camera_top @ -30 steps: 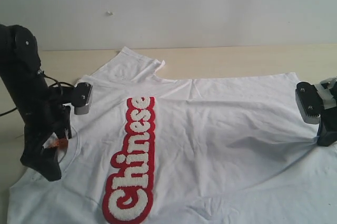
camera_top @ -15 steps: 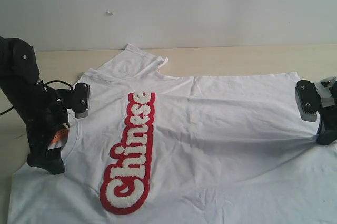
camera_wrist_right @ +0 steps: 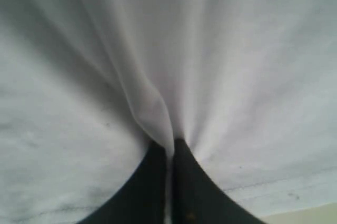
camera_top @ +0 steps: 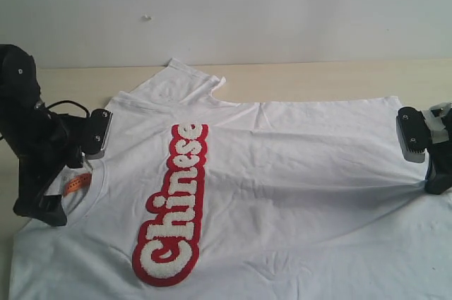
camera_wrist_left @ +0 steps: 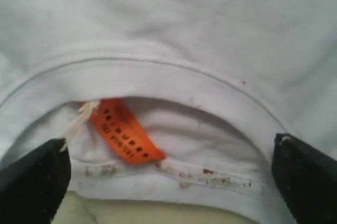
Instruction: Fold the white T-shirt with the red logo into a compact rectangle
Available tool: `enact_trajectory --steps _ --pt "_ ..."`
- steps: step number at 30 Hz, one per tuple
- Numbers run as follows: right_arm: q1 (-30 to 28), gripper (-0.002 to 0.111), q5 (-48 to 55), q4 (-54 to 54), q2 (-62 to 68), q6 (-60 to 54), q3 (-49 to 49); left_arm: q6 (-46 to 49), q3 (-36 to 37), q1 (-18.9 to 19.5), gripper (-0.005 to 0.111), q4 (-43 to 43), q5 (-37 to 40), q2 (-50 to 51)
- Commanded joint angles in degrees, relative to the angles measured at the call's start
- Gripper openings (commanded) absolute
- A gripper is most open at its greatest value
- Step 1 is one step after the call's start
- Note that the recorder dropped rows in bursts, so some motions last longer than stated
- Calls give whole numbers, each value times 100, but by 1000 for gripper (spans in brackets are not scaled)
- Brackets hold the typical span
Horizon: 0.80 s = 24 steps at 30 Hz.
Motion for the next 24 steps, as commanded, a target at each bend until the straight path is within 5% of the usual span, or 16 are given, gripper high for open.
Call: enact_trajectory --steps 1,13,24 --pt "-25 0 -347 -137 202 2 55 161 13 15 105 21 -179 -225" --pt "-25 0 -380 -137 202 13 55 329 13 15 105 -307 -394 409" --pt "-25 0 -358 -147 202 1 55 556 -261 15 103 -320 188 900"
